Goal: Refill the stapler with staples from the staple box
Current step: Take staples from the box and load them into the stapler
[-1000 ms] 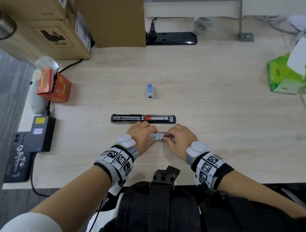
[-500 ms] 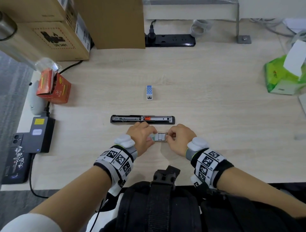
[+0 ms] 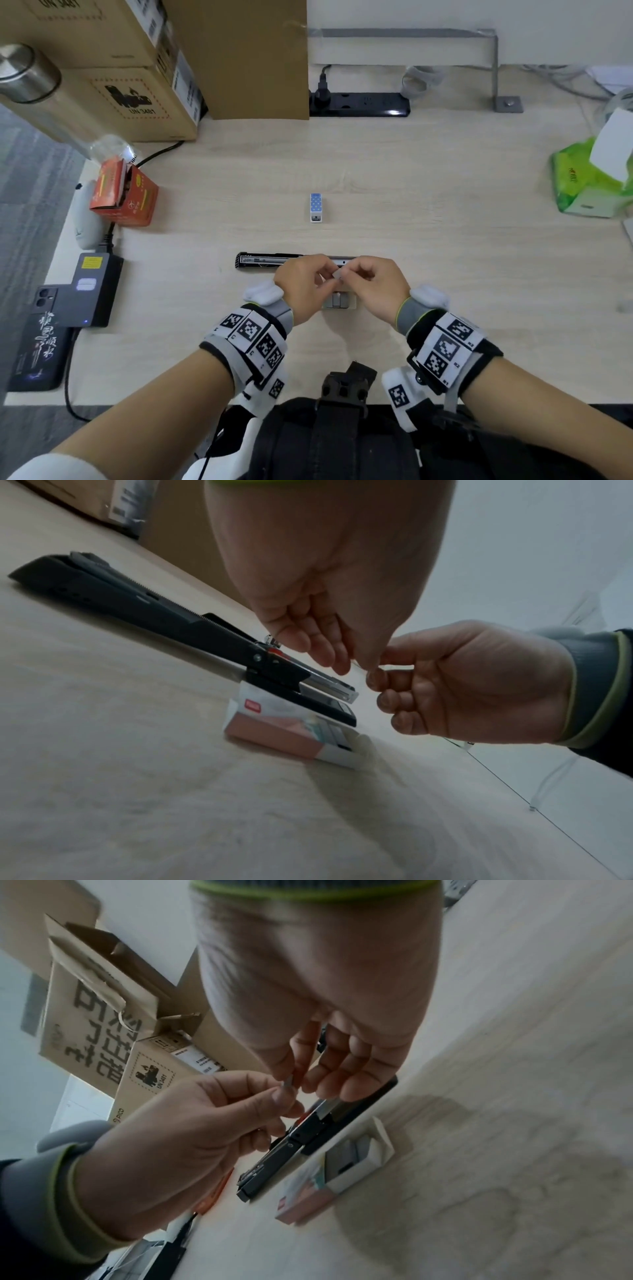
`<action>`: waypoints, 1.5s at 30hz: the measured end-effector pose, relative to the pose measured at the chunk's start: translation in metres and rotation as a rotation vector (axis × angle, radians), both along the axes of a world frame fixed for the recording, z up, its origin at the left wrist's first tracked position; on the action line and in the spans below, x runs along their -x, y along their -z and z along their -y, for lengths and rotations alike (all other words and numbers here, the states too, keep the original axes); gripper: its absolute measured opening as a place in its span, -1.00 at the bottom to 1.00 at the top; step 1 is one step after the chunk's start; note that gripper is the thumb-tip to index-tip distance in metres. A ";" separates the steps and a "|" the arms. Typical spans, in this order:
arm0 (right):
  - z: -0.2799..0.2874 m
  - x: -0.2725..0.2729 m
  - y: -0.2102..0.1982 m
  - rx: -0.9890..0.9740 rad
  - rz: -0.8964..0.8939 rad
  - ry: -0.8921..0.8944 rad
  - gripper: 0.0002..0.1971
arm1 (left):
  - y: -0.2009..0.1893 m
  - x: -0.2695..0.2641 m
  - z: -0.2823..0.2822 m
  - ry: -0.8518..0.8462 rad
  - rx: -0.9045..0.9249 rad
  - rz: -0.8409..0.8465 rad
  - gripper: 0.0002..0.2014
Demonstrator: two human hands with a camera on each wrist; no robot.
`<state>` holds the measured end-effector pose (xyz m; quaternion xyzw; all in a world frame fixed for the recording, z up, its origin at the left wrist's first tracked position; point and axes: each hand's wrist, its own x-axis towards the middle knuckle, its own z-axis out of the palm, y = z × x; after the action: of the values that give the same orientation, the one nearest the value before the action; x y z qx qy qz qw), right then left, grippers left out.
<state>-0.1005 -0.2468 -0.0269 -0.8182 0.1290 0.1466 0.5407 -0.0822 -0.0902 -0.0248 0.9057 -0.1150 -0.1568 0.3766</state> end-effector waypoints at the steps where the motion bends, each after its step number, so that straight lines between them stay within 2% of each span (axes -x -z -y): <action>1: 0.001 0.000 0.002 0.027 0.002 -0.006 -0.92 | 0.000 0.000 0.000 -0.003 -0.013 0.003 -0.92; 2: 0.002 0.001 0.003 0.056 0.007 -0.018 -0.95 | 0.000 -0.001 -0.001 0.003 -0.031 0.004 -0.92; 5: 0.004 0.001 0.004 0.200 0.106 -0.190 -0.82 | -0.001 -0.005 -0.002 0.079 -0.098 -0.004 -0.88; 7: 0.004 -0.001 0.003 0.284 0.174 -0.316 -0.83 | -0.001 -0.008 -0.003 0.115 -0.123 0.008 -0.87; 11: 0.006 -0.008 0.006 0.359 0.214 -0.398 -0.87 | 0.003 -0.009 -0.008 0.074 -0.088 0.036 -0.87; 14: 0.007 -0.013 0.008 0.431 0.285 -0.400 -0.88 | 0.009 -0.012 -0.018 0.081 -0.063 0.116 -0.78; 18: 0.004 -0.024 0.010 0.576 0.326 -0.389 -0.88 | 0.020 -0.022 -0.033 0.009 -0.212 0.270 -0.68; 25: -0.001 -0.032 0.015 0.670 0.299 -0.439 -0.84 | 0.025 -0.031 -0.028 0.041 -0.261 0.200 -0.70; 37: -0.004 -0.033 0.017 0.689 0.333 -0.476 -0.86 | 0.032 -0.033 -0.026 0.074 -0.256 0.165 -0.81; 45: -0.006 -0.036 0.015 0.702 0.245 -0.531 -0.74 | 0.034 -0.032 -0.024 0.061 -0.258 0.175 -0.81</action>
<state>-0.0646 -0.2406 -0.0415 -0.9680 -0.1080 0.1298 0.1856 -0.0504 -0.0659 -0.0587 0.9529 -0.1535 -0.1022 0.2407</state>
